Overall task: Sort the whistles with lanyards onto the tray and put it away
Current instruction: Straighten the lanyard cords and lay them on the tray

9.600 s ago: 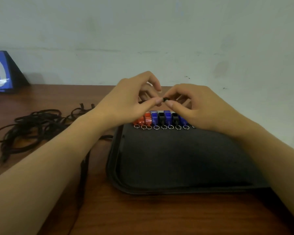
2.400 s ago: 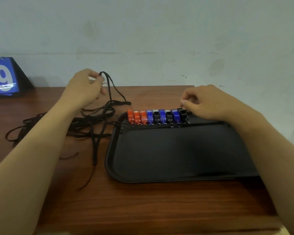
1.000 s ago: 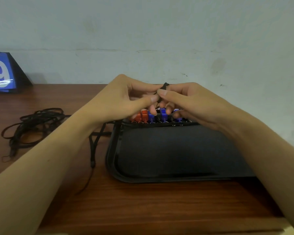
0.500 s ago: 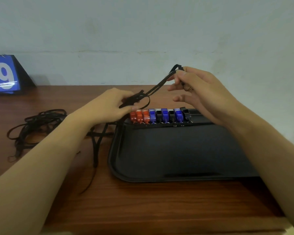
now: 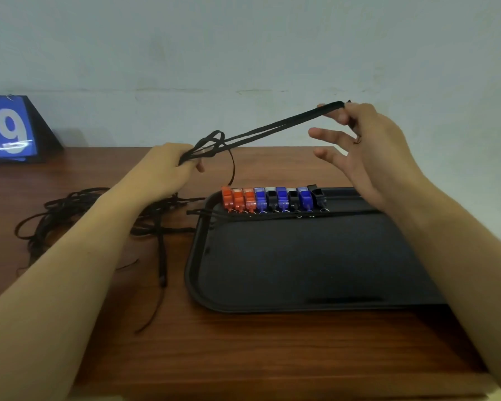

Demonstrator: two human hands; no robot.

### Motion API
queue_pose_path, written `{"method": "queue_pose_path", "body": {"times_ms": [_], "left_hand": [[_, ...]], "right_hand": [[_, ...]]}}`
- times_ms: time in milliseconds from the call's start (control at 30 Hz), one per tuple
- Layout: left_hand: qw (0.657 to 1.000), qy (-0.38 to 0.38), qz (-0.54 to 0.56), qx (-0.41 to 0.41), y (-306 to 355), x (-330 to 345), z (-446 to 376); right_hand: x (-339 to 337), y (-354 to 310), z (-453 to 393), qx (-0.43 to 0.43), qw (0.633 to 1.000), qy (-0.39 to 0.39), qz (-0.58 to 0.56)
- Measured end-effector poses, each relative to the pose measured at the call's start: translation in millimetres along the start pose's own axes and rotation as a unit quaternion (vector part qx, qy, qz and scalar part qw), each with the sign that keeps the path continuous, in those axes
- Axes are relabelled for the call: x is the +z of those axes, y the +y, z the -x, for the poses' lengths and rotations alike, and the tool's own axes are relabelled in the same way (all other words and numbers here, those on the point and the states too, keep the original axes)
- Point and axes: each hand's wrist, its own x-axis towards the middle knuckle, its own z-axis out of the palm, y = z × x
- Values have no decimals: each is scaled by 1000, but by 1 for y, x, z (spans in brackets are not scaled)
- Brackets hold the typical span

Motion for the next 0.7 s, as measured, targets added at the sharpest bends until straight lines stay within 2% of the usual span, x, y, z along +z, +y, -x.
{"method": "queue_pose_path", "body": {"times_ms": [233, 433, 533, 600, 633, 700], "left_hand": [[999, -6, -8, -32, -5, 0, -1], [998, -5, -13, -55, -3, -1, 0], [998, -3, 0, -61, -2, -2, 1], [999, 8, 15, -51, 2, -3, 1], [999, 18, 27, -40, 5, -3, 2], [997, 32, 67, -12, 12, -5, 4]], "right_hand": [[-9, -3, -1, 62, 987, -74, -131], [-12, -1, -6, 102, 978, -66, -171], [-8, 0, -8, 100, 991, -64, -62], [-4, 4, -6, 67, 991, -58, 102], [-3, 7, -4, 38, 975, -61, 211], [-1, 13, 0, -32, 907, -76, 412]]}}
